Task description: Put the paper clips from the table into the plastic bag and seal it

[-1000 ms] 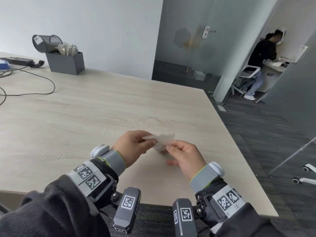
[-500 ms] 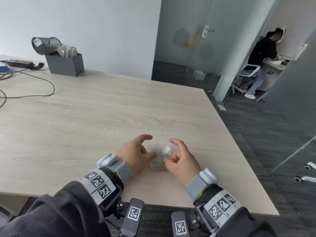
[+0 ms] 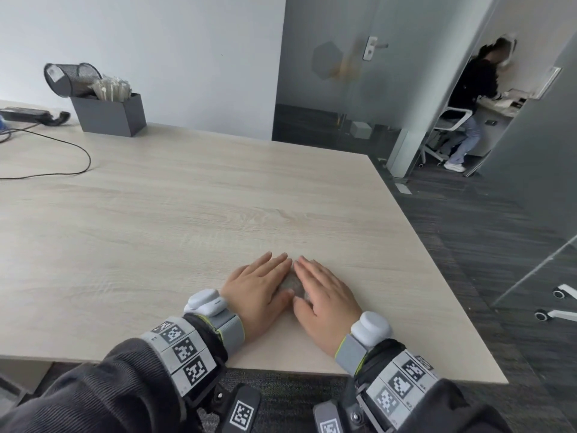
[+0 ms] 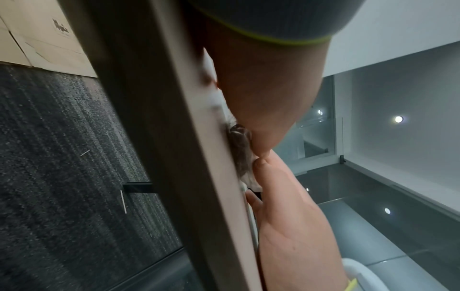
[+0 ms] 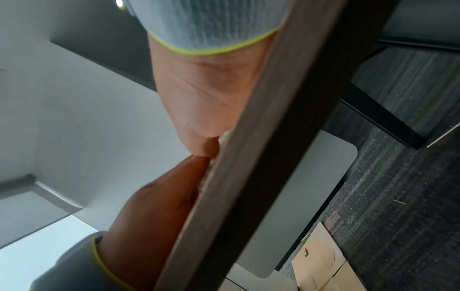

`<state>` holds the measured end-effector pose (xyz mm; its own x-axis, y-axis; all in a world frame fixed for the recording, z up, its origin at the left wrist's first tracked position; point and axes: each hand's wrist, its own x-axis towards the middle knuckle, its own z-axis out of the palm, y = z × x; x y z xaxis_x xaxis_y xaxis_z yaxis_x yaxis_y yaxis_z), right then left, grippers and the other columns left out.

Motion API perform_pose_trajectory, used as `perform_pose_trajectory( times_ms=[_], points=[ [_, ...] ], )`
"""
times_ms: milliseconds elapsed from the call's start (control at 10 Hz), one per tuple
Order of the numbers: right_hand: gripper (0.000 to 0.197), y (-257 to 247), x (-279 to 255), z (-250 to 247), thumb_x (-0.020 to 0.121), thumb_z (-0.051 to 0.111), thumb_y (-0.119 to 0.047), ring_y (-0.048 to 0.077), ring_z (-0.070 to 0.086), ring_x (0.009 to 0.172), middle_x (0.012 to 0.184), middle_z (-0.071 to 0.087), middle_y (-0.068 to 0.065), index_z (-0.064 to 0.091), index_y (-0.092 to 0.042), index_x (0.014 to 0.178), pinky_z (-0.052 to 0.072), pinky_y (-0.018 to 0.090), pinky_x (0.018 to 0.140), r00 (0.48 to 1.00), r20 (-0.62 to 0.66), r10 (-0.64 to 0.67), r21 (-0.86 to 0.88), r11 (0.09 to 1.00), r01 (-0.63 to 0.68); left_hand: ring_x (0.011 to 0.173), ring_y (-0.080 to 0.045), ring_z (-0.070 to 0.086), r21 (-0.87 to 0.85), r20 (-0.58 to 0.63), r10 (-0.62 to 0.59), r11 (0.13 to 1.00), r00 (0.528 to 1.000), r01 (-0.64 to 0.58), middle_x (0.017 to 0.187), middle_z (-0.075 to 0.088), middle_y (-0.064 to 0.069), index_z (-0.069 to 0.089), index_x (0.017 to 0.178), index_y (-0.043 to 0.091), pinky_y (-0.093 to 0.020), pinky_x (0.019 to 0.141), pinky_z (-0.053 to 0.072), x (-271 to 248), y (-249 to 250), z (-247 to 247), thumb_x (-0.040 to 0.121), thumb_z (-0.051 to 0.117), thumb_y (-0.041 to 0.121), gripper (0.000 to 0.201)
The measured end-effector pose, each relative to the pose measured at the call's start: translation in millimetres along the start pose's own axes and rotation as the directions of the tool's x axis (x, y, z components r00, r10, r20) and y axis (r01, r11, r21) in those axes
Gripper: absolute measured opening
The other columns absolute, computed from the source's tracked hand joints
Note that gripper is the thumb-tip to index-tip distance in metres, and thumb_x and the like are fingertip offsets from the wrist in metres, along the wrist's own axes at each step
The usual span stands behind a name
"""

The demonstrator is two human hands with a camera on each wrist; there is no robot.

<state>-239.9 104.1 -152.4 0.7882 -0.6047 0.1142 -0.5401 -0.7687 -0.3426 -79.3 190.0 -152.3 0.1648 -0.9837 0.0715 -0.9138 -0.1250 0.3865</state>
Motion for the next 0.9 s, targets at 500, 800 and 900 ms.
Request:
perform_pose_trajectory(
  times_ms=[500, 800, 900],
  points=[
    [0.084, -7, 2, 7, 0.073, 0.007, -0.052, 0.005, -0.006, 0.15, 0.164, -0.005, -0.01, -0.013, -0.03, 0.152, -0.005, 0.038, 0.122, 0.984, 0.143, 0.108, -0.178, 0.981, -0.082, 0.155, -0.008, 0.013, 0.114, 0.006, -0.012, 0.993, 1.0, 0.011, 0.167, 0.019, 0.013, 0.014, 0.159, 0.031, -0.035, 0.122, 0.009, 2, 1, 12, 0.081, -0.001, 0.067, 0.087],
    [0.086, -4, 4, -22, 0.081, 0.05, -0.053, 0.011, 0.018, 0.148, 0.162, 0.018, -0.01, 0.006, -0.038, 0.153, 0.016, 0.037, 0.121, 0.965, 0.222, 0.138, 0.179, 0.968, -0.179, 0.141, -0.012, 0.04, -0.216, 0.074, -0.094, 0.97, 0.993, 0.108, 0.162, 0.031, 0.01, 0.025, 0.157, 0.031, -0.027, 0.114, 0.029, 2, 2, -25, 0.086, 0.049, 0.062, 0.081],
    [0.063, -6, 5, -42, 0.088, 0.058, -0.042, 0.004, 0.032, 0.14, 0.153, 0.036, -0.013, 0.033, -0.037, 0.146, 0.029, 0.025, 0.112, 0.981, 0.125, 0.149, 0.471, 0.861, -0.191, 0.135, -0.009, 0.047, -0.34, 0.017, -0.128, 0.932, 0.992, 0.126, 0.152, 0.045, 0.012, 0.046, 0.144, 0.038, -0.026, 0.109, 0.036, 5, -3, -47, 0.095, 0.059, 0.044, 0.052]
  ],
)
